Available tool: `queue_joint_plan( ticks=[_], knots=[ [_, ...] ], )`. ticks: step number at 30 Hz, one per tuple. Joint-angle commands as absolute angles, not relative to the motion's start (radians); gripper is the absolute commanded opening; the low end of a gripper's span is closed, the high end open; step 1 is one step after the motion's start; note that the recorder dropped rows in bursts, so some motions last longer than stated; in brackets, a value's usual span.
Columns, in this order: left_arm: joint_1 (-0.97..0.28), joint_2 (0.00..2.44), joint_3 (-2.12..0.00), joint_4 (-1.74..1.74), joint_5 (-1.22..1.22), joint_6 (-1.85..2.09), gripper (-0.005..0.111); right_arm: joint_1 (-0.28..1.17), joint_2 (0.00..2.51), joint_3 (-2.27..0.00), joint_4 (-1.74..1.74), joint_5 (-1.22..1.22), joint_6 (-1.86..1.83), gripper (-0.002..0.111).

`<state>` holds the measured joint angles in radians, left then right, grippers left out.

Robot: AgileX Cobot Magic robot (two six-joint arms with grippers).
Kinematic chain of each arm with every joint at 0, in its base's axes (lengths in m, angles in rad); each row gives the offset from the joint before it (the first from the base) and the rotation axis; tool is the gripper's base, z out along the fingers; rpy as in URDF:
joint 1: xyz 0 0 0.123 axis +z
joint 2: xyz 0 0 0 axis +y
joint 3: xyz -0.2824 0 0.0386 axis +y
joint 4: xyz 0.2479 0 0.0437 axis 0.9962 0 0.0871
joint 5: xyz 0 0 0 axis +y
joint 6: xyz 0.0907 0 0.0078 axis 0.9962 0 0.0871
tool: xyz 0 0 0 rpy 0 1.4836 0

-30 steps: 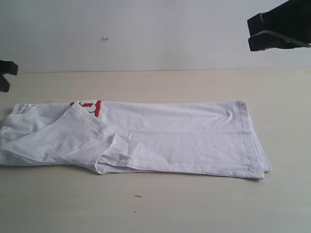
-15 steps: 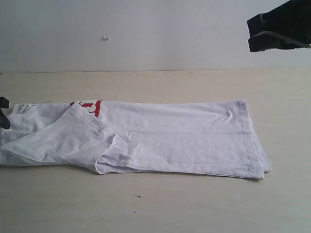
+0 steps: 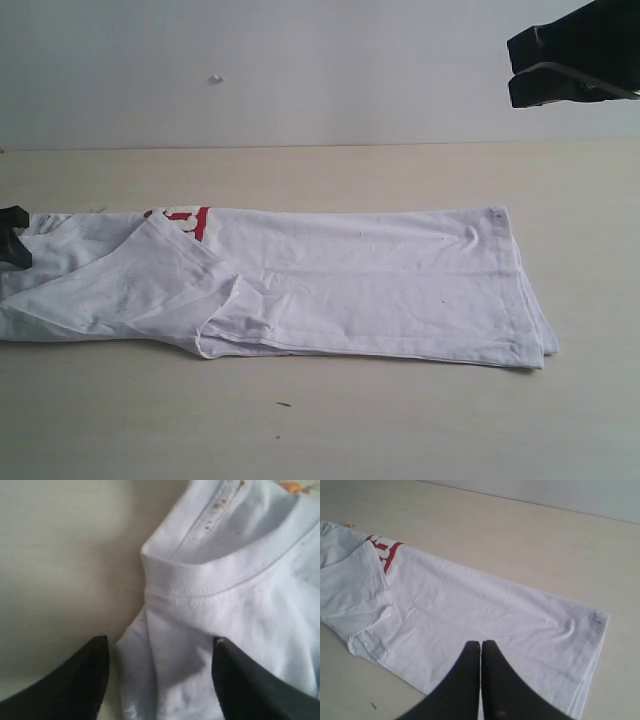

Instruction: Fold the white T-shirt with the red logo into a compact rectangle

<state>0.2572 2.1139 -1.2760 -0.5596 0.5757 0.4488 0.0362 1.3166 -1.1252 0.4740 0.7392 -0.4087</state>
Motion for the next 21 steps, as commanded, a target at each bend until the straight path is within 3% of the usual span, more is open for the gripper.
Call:
queue_joint_plan(
  ticks=[1,8,13,15,21],
  knots=[
    [0.254,2.141,-1.270,-0.573,0.629,0.471,0.059,0.034,1.310,-1.123,0.482,0.735,-0.418,0.002],
    [0.254,2.141,-1.270,-0.573,0.690,0.500,0.059,0.034,1.310,-1.123,0.490,0.740,-0.422,0.002],
    [0.254,2.150,-1.270,-0.569,0.709,0.517,0.052,0.034,1.310,-1.123,0.495,0.742,-0.424,0.002],
    [0.254,2.159,-1.270,-0.578,0.703,0.517,0.043,0.034,1.310,-1.123,0.495,0.742,-0.424,0.002],
    [0.256,2.150,-1.270,-0.585,0.695,0.517,0.000,0.034,1.310,-1.123,0.497,0.740,-0.425,0.002]
  ],
)
